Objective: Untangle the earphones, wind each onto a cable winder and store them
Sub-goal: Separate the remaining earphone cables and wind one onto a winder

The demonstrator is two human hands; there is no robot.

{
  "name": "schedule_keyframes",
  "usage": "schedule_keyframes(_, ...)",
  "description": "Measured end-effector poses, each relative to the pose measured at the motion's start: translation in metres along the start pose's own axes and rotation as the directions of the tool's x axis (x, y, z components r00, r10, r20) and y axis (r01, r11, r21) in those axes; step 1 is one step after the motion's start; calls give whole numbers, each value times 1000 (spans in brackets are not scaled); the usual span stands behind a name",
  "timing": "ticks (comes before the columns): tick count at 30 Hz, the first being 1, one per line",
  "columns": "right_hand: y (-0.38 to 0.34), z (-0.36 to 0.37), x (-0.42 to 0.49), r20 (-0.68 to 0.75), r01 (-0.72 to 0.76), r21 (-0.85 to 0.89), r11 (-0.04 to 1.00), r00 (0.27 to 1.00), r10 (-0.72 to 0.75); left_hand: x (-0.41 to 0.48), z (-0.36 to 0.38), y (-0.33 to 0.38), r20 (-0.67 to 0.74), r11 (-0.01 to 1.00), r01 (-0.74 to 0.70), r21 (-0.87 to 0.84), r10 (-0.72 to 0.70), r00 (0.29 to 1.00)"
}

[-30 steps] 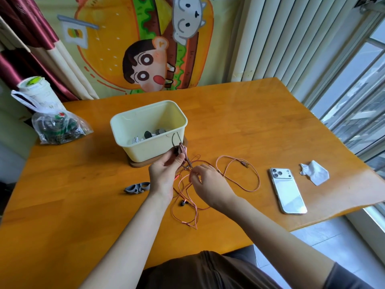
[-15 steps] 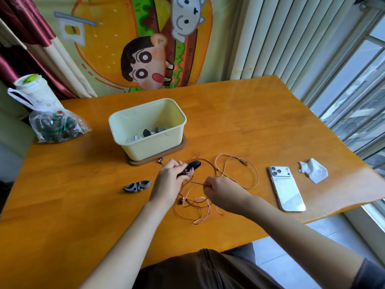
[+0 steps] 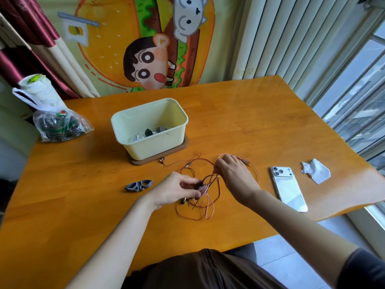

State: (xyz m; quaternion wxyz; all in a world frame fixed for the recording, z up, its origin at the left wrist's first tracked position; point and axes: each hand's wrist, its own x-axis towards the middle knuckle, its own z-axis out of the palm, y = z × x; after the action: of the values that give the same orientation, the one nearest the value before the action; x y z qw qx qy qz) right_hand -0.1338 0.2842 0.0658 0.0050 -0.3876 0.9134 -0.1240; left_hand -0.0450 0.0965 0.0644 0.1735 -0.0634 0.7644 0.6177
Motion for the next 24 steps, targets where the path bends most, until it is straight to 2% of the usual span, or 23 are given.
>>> schedule_keyframes(3, -7, 1, 2, -77, -31, 103, 994, 996, 39, -1, 4, 3, -46, 938, -92, -333, 81, 996)
schedule_keyframes(6, -22, 5, 6, -120, -80, 247, 966, 986, 113, 3, 6, 6, -184, 831, -181, -526, 97, 978)
schedule_keyframes(9, -37, 10, 11, -110, -106, 300, 948, 983, 145, 8, 7, 8, -281, 768, -250, -590, 96, 955)
schedule_keyframes(11, -41, 12, 13, -89, -116, 271, 956, 985, 145, 10, 7, 7, -311, 685, -287, -670, 93, 946)
schedule_keyframes(15, -42, 19, 8, 41, -170, 179, 969, 985, 165, 14, 4, 9, -390, 523, -356, -774, 48, 920)
schedule_keyframes(20, -49, 31, -1, 84, -105, 133, 986, 992, 94, 17, 9, 20, -473, 334, -416, -845, -105, 875)
schedule_keyframes(24, -39, 29, -6, 118, -100, 101, 990, 989, 88, 18, 9, 20, -514, 417, -414, -809, -162, 842)
